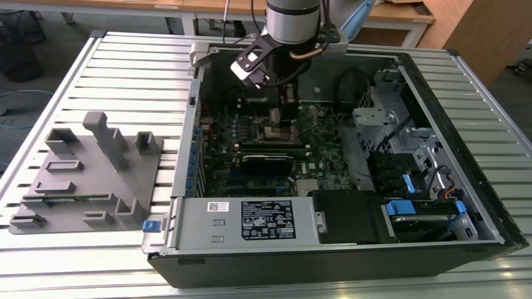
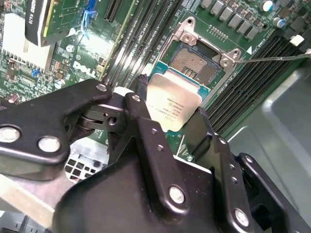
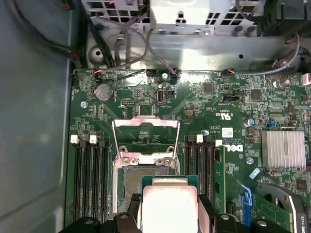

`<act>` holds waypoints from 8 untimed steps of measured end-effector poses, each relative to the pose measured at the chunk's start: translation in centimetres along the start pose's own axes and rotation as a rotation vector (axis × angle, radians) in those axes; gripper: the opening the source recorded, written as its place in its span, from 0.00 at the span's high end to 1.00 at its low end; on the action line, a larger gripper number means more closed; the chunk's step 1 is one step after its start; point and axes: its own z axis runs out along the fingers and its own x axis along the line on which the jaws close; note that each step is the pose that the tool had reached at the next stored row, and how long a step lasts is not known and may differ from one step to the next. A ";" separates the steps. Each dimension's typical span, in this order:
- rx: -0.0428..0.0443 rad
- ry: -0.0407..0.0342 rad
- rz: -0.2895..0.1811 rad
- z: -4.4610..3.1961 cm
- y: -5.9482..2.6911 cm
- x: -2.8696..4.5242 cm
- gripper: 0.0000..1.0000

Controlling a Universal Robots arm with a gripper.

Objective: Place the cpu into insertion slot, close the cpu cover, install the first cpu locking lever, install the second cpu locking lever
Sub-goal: 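Place the cpu into insertion slot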

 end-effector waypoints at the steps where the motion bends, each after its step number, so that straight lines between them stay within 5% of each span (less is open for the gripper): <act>1: 0.0006 -0.0012 0.014 0.01 0.00 0.00 0.46; 8: 0.0028 -0.0042 0.049 0.03 -0.01 -0.01 0.46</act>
